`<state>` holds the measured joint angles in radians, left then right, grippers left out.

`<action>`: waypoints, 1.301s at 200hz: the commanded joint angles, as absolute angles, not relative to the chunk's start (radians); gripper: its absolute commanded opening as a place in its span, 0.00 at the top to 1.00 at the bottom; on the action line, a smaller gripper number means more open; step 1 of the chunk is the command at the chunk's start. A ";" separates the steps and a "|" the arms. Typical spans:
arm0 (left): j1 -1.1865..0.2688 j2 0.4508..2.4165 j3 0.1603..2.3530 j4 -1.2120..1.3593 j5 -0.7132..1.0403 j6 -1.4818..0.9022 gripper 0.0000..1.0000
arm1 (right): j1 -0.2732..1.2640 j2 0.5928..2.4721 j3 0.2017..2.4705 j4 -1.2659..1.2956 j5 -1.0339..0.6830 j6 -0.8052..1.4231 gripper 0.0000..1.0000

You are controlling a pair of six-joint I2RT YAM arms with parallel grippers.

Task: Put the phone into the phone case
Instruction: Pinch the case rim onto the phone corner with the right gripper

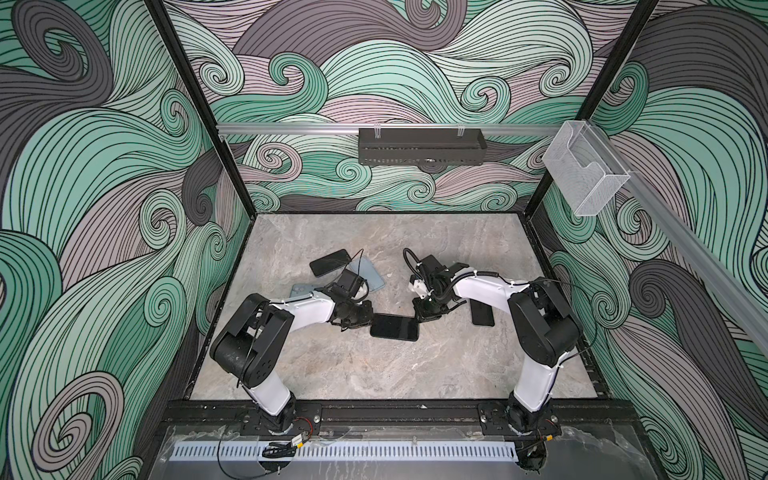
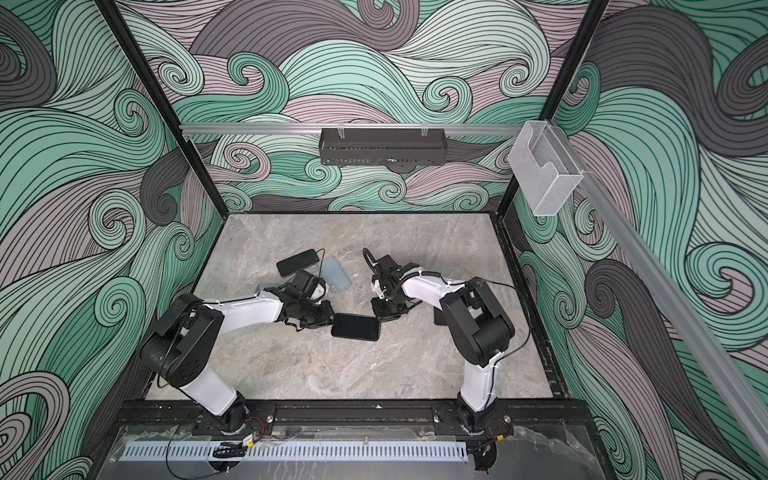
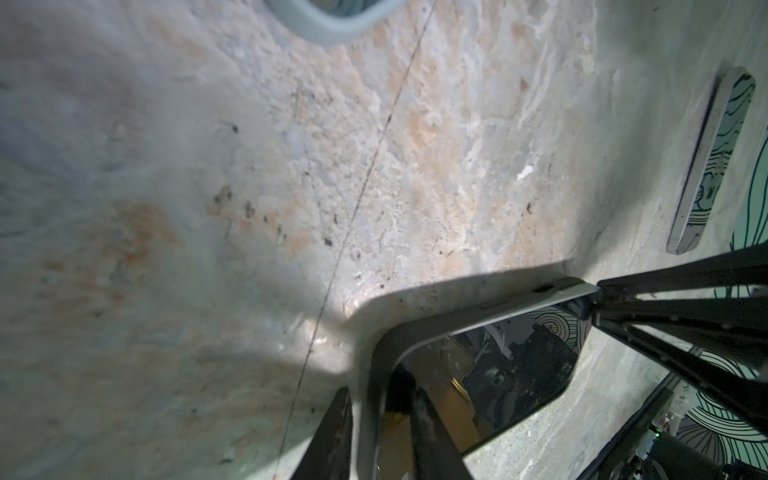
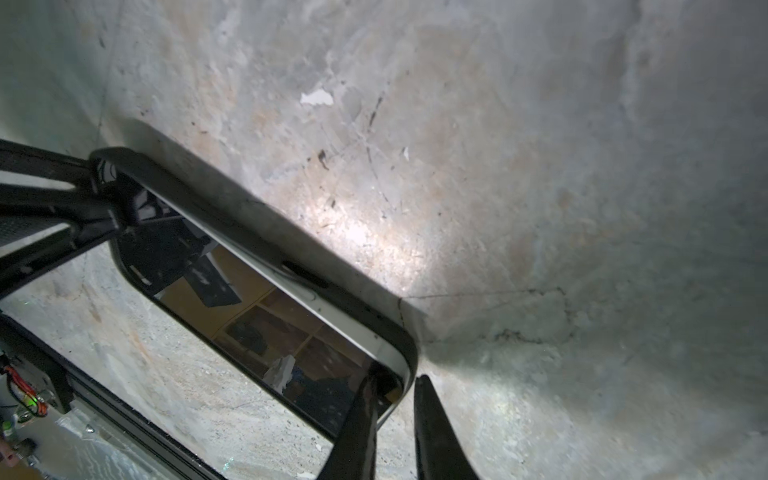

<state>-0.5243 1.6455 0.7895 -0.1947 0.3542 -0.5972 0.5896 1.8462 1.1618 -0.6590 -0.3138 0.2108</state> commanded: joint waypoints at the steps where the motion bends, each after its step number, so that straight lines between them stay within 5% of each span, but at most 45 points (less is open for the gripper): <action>1: -0.528 1.630 0.808 -0.258 0.328 -0.580 0.72 | 0.587 1.852 1.156 -0.689 -0.302 0.188 0.81; 260: -0.529 1.654 0.797 -0.212 0.361 -0.574 0.74 | 0.686 2.119 1.163 -0.721 -0.224 0.245 0.88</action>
<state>-0.5243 1.6455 0.7902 -0.1967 0.3534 -0.5941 0.6144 1.9278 1.2415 -0.7589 -0.2871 0.2268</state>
